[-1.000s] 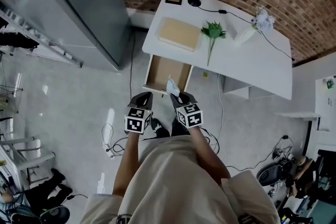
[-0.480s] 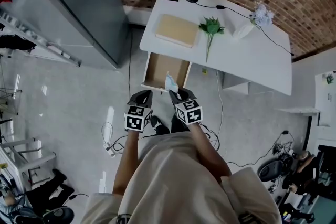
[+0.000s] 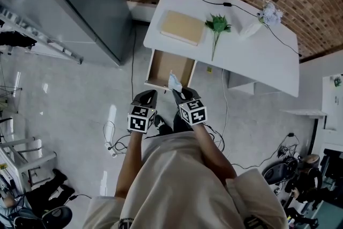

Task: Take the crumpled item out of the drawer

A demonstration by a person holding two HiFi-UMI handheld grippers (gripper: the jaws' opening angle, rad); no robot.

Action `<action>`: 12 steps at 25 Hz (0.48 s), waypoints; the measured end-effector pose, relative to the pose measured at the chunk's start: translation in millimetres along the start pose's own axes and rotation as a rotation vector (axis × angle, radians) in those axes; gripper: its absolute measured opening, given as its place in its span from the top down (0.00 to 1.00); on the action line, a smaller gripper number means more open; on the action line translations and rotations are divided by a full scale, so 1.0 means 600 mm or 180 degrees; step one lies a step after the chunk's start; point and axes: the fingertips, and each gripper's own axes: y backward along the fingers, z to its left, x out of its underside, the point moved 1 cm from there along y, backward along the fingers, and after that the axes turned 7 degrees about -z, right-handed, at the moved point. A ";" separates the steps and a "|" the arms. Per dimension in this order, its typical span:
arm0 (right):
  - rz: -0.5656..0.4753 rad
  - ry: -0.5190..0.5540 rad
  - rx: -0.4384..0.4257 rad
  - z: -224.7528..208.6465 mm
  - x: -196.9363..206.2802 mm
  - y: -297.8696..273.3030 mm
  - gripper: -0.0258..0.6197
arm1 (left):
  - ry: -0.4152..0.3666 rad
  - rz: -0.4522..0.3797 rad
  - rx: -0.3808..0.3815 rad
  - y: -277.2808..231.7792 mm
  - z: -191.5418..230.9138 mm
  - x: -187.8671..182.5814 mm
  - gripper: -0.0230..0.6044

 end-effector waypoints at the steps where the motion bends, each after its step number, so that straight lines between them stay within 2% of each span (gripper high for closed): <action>1: 0.0005 0.0007 -0.0005 0.002 0.000 -0.002 0.80 | 0.0006 0.0000 -0.0001 0.001 0.002 0.000 0.94; 12: 0.0034 0.0018 -0.0007 0.005 0.005 0.000 0.79 | 0.0030 0.0023 0.0070 0.003 -0.003 0.009 0.94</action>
